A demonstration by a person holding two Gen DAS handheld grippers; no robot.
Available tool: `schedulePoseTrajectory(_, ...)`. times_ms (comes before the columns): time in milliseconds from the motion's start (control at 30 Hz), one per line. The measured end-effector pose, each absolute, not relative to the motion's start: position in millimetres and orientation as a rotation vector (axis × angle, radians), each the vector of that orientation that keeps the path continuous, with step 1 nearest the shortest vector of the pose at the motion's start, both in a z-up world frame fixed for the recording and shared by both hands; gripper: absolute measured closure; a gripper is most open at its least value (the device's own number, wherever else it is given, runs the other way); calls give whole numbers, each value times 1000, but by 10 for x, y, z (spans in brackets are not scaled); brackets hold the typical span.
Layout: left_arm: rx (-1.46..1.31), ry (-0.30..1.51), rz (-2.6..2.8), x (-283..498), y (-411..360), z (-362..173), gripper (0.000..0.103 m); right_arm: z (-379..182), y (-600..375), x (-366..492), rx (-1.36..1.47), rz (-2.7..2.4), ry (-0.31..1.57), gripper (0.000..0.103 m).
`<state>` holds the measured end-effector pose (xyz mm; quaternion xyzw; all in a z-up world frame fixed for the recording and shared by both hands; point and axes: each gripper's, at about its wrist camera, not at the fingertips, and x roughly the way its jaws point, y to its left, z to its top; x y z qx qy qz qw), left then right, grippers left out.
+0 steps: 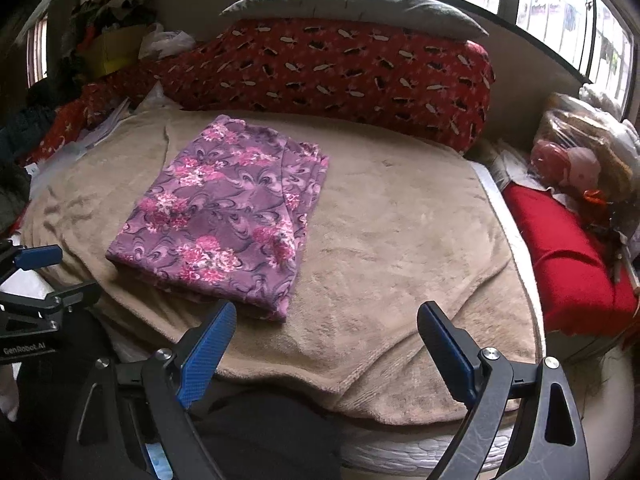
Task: Fold small clothes
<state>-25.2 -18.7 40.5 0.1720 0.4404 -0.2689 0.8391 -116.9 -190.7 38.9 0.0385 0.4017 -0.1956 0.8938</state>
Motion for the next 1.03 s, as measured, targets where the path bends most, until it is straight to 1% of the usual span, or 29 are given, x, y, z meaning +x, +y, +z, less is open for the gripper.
schedulePoseTrajectory(400,336,910,-574,-313,-173,482,24,446,-1901,-1228,92,-403,784,10)
schedulePoseTrajectory(767,330,880,-645,-451,-310,610,24,420,-1945,-1280,132,-406,789,10)
schedulePoseTrajectory(867,307,901,-654,-446,-330,604,24,402,-1962,-1275,141,-409,794,10)
schedulePoseTrajectory(1033,362,897,-576,-415,-363,527,24,376,-1994,-1264,142,-413,804,10)
